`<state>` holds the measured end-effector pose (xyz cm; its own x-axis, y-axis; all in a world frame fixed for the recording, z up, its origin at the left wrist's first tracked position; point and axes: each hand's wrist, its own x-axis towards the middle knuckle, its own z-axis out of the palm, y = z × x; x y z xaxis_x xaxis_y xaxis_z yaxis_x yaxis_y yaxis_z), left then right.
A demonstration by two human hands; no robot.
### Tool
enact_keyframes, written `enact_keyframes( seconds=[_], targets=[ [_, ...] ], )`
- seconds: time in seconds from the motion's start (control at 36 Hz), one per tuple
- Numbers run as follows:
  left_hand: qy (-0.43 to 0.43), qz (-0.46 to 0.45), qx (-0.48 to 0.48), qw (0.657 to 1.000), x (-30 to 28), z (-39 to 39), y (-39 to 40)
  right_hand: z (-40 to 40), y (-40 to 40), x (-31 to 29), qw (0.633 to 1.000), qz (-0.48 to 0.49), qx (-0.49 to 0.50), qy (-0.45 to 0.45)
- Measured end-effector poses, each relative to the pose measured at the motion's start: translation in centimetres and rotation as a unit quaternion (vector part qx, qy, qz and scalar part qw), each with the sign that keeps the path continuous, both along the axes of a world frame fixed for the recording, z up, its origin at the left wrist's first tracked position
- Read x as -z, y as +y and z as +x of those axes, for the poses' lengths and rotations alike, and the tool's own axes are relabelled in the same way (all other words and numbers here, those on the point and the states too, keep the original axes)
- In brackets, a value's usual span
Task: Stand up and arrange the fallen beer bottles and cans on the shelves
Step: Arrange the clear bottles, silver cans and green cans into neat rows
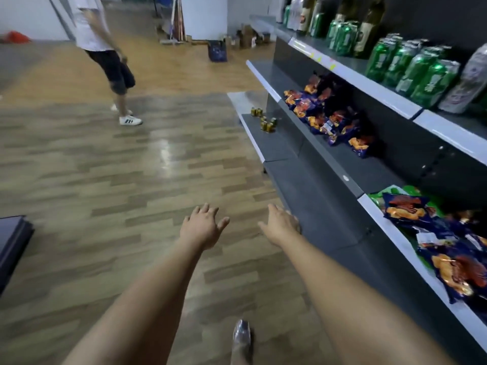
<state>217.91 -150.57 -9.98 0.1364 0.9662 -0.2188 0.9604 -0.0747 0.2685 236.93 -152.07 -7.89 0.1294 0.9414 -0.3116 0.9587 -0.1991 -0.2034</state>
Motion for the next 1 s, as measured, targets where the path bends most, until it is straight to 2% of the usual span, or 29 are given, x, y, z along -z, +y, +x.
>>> enact_keyframes(
  seconds=[0.42,0.72,1.0],
  targets=[
    [0.009,0.021,-0.009,1.0,-2.9,-2.1,25.1,-2.5,27.3,-1.2,0.998,0.035,-0.009,0.058],
    [-0.005,-0.001,0.019,1.0,-0.3,-0.4,42.4,-0.4,43.1,0.2,1.0,0.004,-0.01,0.016],
    [0.001,0.022,0.07,0.997,-0.1,0.3,63.1,0.2,61.4,0.1,0.999,0.009,0.03,-0.002]
  ],
)
